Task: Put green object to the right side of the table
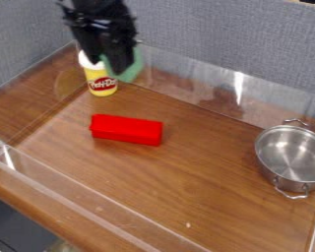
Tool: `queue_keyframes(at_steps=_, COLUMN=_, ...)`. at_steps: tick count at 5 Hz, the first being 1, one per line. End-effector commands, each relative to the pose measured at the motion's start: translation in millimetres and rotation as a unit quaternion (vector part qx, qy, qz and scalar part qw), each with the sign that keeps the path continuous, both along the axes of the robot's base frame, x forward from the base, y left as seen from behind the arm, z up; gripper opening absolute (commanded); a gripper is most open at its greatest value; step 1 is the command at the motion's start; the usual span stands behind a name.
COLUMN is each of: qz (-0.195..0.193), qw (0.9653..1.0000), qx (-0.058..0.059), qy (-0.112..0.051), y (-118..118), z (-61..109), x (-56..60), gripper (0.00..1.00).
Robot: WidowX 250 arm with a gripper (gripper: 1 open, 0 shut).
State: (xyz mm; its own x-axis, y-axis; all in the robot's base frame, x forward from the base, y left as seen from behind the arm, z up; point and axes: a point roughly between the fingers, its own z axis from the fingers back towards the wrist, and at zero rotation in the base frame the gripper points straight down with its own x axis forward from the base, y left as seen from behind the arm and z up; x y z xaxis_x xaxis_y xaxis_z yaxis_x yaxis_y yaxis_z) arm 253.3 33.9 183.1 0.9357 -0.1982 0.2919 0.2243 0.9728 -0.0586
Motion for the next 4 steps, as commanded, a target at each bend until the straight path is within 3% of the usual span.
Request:
queue_keyframes(at_steps=1, qz=-0.06, qw=0.9982, qx=0.002, qy=-0.006, y=-36.6, z=-2.8, x=-11.6, gripper=0.0)
queue_keyframes(at_steps=2, qz=-0.102, qw=0.9947, qx=0.002, qy=0.009, y=-74.9, z=-19.4, x=-26.7, gripper=0.0)
queue_keyframes(at_steps=4, qz=-0.16, qw=0.986, qx=0.01, qy=0.045, y=-125.5, z=-65.7, x=-51.4, gripper=0.0)
